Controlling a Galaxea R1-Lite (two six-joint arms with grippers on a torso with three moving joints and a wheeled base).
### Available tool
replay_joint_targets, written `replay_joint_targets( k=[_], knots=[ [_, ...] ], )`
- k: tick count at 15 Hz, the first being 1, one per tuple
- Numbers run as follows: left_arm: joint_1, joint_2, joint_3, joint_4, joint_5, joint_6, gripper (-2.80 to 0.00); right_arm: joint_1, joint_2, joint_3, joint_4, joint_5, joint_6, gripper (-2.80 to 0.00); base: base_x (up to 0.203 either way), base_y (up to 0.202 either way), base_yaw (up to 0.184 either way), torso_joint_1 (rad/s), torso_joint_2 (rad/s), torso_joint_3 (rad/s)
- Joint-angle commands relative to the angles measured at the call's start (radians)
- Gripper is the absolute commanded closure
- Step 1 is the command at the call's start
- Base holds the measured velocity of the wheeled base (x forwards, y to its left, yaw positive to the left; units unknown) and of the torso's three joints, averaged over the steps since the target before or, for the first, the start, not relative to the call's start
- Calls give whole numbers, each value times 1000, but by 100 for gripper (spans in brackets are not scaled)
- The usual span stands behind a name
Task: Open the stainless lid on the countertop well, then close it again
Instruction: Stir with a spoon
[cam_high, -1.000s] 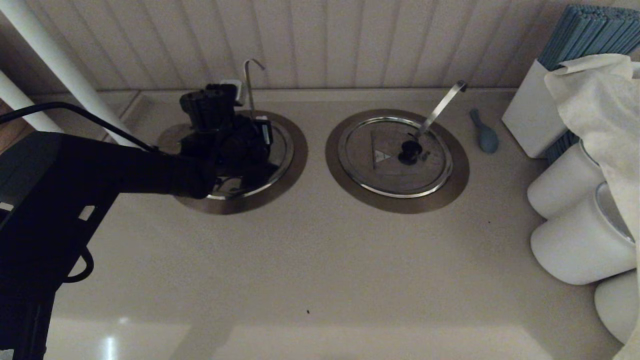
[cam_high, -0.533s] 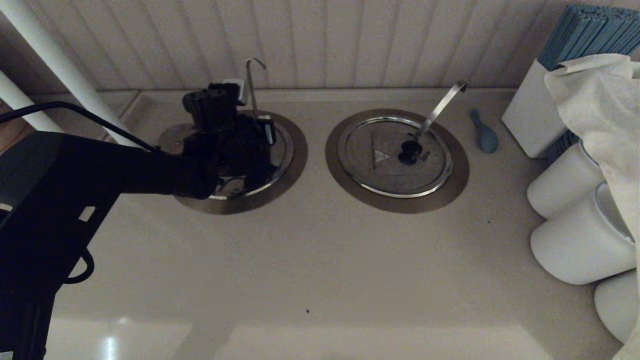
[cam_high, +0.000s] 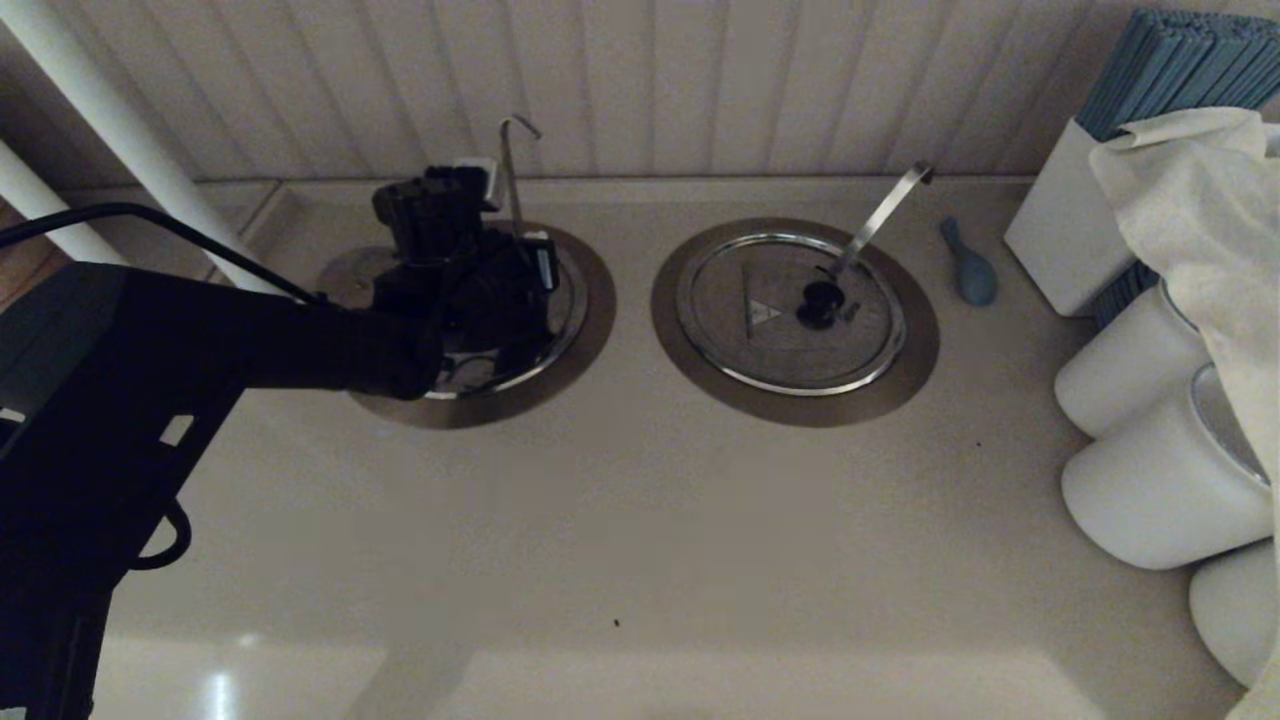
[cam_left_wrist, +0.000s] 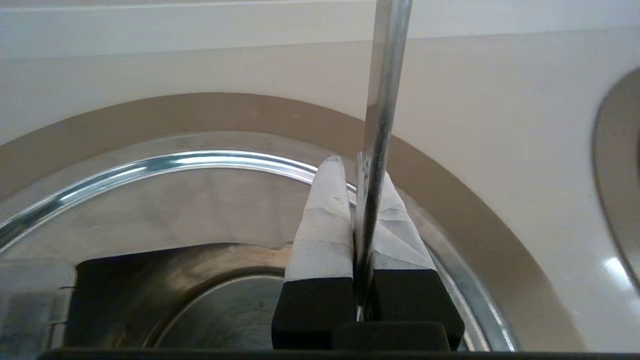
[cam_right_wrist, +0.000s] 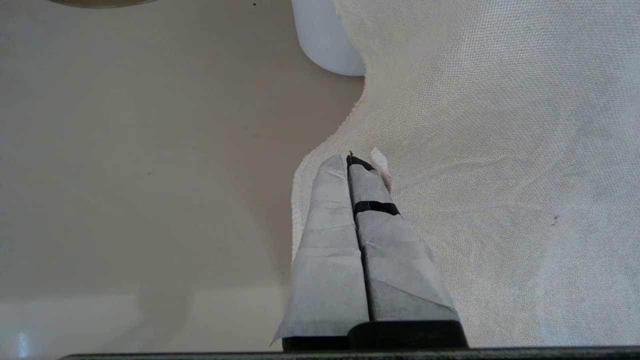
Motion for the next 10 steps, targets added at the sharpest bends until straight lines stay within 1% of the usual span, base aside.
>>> replay_joint_targets(
  k=[1, 3, 4, 10],
  knots=[
    [-2, -4, 1, -5, 8, 0, 0, 0, 1, 0, 0, -1, 0, 0, 0, 0, 0, 0, 0, 0],
    [-5, -3, 2, -1, 42, 6, 0, 0, 0, 0, 0, -1, 0, 0, 0, 0, 0, 0, 0, 0],
    [-7, -2, 2, -3, 48, 4, -280, 0, 1, 0, 0, -1, 0, 0, 0, 0, 0, 0, 0, 0],
    [-14, -4, -2, -6, 42, 0, -280, 0, 2, 0, 0, -1, 0, 0, 0, 0, 0, 0, 0, 0]
  ],
)
